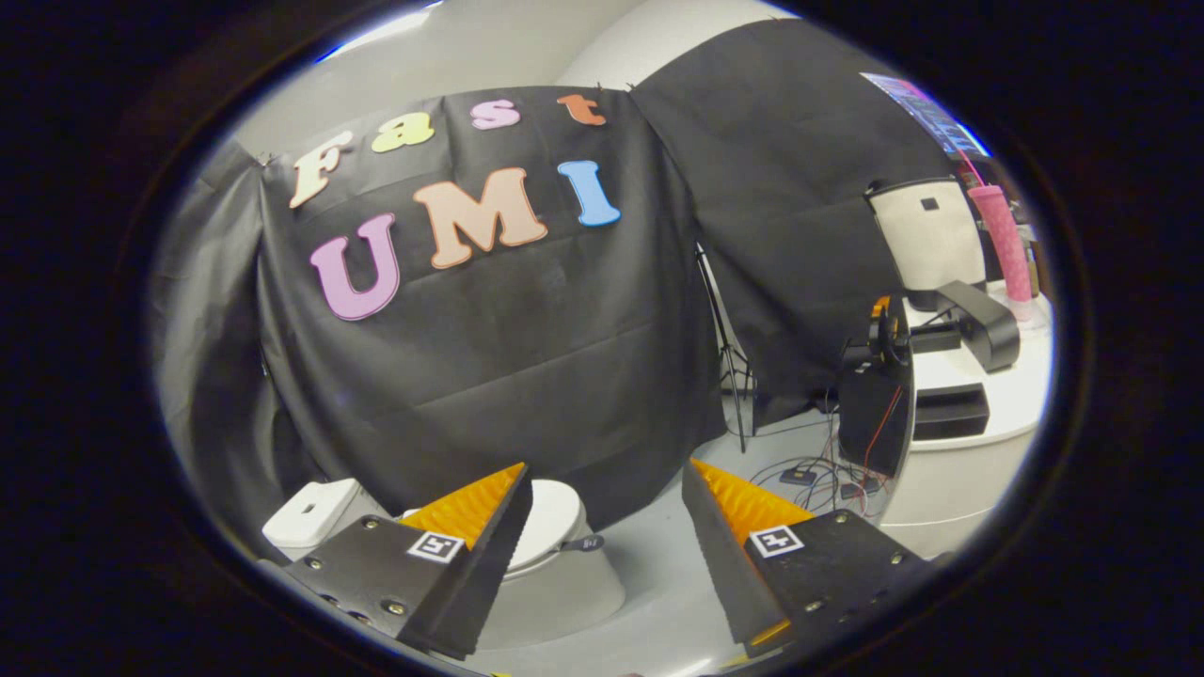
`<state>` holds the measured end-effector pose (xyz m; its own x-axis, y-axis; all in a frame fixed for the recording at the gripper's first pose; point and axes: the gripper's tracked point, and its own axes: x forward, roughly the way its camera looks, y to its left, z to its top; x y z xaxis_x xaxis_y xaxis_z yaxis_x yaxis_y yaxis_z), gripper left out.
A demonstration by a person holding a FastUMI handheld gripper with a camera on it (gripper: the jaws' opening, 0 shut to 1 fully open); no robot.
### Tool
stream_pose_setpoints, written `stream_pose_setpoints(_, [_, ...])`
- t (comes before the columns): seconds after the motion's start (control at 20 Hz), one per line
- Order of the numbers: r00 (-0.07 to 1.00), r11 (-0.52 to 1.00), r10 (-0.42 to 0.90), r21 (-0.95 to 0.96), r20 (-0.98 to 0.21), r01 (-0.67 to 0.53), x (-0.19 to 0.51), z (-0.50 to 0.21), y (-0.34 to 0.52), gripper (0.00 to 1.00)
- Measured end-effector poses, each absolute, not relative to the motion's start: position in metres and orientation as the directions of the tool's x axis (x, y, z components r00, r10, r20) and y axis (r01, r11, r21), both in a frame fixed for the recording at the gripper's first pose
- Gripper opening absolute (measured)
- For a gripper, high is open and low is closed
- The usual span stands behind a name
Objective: Open the toilet lid.
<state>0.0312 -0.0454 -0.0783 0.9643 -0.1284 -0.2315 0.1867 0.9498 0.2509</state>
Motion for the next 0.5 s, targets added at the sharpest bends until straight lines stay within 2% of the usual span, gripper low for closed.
stream_pose_setpoints(0.15, [0.954,0.936,-0.126,0.286,-0.272,0.206,0.035,-0.091,-0.047,0.95])
stream_pose_setpoints(0.3, [0.943,0.869,-0.22,0.388,-0.251,0.306,0.052,-0.09,-0.066,0.94])
stream_pose_setpoints(0.4, [0.942,0.83,-0.233,0.456,-0.24,0.321,0.063,-0.097,-0.065,0.84])
stream_pose_setpoints(0.5, [0.947,0.813,-0.222,0.493,-0.231,0.311,0.072,-0.1,-0.056,0.84])
